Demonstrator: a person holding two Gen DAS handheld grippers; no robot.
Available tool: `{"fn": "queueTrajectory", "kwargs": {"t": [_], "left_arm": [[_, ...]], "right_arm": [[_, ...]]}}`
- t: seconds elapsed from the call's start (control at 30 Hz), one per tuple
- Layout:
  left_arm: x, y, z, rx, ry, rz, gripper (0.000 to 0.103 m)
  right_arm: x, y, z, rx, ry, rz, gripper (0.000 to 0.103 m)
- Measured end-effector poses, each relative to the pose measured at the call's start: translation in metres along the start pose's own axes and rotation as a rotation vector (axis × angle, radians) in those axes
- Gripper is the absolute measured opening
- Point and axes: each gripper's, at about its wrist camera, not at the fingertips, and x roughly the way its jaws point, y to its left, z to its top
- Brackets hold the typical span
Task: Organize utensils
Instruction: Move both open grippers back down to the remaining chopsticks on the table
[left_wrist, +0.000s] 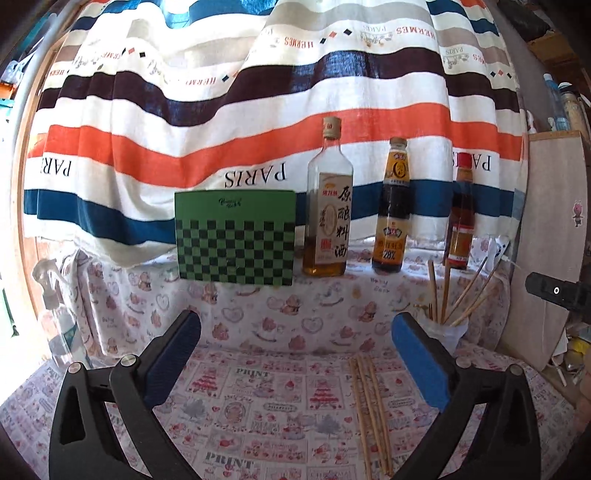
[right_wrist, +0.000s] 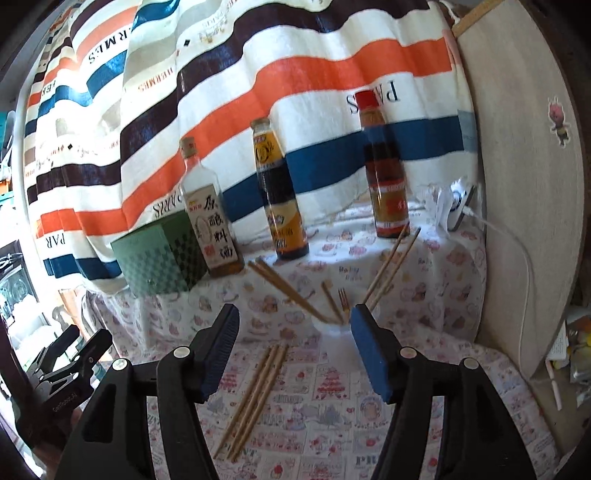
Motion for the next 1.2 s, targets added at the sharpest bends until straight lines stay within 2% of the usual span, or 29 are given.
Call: {"fn": "queueTrajectory", "kwargs": {"t": [0.1,0.2,0.27,0.33,0.4,0.63,0.83,1.1,1.2], "left_arm": [[0.020,0.005,-0.020,-0.007,0.085,0.039,0.103],[0.037,0.007,-0.031,-0.013,0.154,0.013,0.103],[0.044,0.007,-0.035,-0.032,0.190,0.018,0.103],[0.049,0.008,-0.039,-0.060,0.227,-0.022,0.103],[0.053,0.007,-0.043,-0.069,0.258,-0.029,0.103],[0.061,0.005,-0.051,-0.042,0.279,0.012,0.103],[0.076,0.007,-0.060,-0.065,0.372,-0.036,0.103],[0.080,-0.004,-0.067,-0.008,0.416,-0.009,0.101],[0.081,-0.003,-0.067,-0.005,0.415,-0.002,0.101]], "right_arm": [[0.022,0.000,-0.024,0.023,0.043,-0.027,0.065],[0.046,-0.001,-0.041,0.002,0.111,-0.085,0.065],[0.057,-0.003,-0.049,-0.016,0.147,-0.084,0.065],[0.066,-0.005,-0.056,-0.017,0.185,-0.105,0.065],[0.072,-0.009,-0.060,0.002,0.224,-0.076,0.065],[0.083,-0.014,-0.070,-0.013,0.247,-0.124,0.065],[0.091,-0.018,-0.071,0.013,0.295,-0.100,0.065],[0.095,-0.011,-0.077,-0.013,0.325,-0.091,0.065],[0.099,-0.005,-0.082,-0.034,0.364,-0.057,0.065]]}}
